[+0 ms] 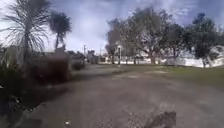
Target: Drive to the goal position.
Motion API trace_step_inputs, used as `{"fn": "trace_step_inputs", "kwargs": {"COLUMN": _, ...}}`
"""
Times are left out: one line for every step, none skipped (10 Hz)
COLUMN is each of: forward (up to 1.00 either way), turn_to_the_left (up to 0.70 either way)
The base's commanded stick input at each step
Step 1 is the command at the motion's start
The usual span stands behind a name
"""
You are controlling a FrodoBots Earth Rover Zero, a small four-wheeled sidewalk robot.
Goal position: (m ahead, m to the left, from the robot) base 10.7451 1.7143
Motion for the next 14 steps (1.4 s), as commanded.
{"fn": "trace_step_inputs", "kwargs": {"forward": 0.7, "turn_to_the_left": 0.0}}
{"fn": "trace_step_inputs", "kwargs": {"forward": 0.7, "turn_to_the_left": 0.0}}
{"fn": "trace_step_inputs", "kwargs": {"forward": 0.7, "turn_to_the_left": 0.0}}
{"fn": "trace_step_inputs", "kwargs": {"forward": 0.7, "turn_to_the_left": 0.0}}
{"fn": "trace_step_inputs", "kwargs": {"forward": 0.7, "turn_to_the_left": 0.0}}
{"fn": "trace_step_inputs", "kwargs": {"forward": 0.7, "turn_to_the_left": 0.0}}
{"fn": "trace_step_inputs", "kwargs": {"forward": 0.7, "turn_to_the_left": 0.0}}
{"fn": "trace_step_inputs", "kwargs": {"forward": 0.7, "turn_to_the_left": 0.0}}
{"fn": "trace_step_inputs", "kwargs": {"forward": 0.7, "turn_to_the_left": 0.0}}
{"fn": "trace_step_inputs", "kwargs": {"forward": 0.7, "turn_to_the_left": 0.0}}
{"fn": "trace_step_inputs", "kwargs": {"forward": 0.7, "turn_to_the_left": 0.0}}
{"fn": "trace_step_inputs", "kwargs": {"forward": 0.7, "turn_to_the_left": 0.0}}
{"fn": "trace_step_inputs", "kwargs": {"forward": 0.7, "turn_to_the_left": 0.0}}
{"fn": "trace_step_inputs", "kwargs": {"forward": 0.7, "turn_to_the_left": 0.0}}
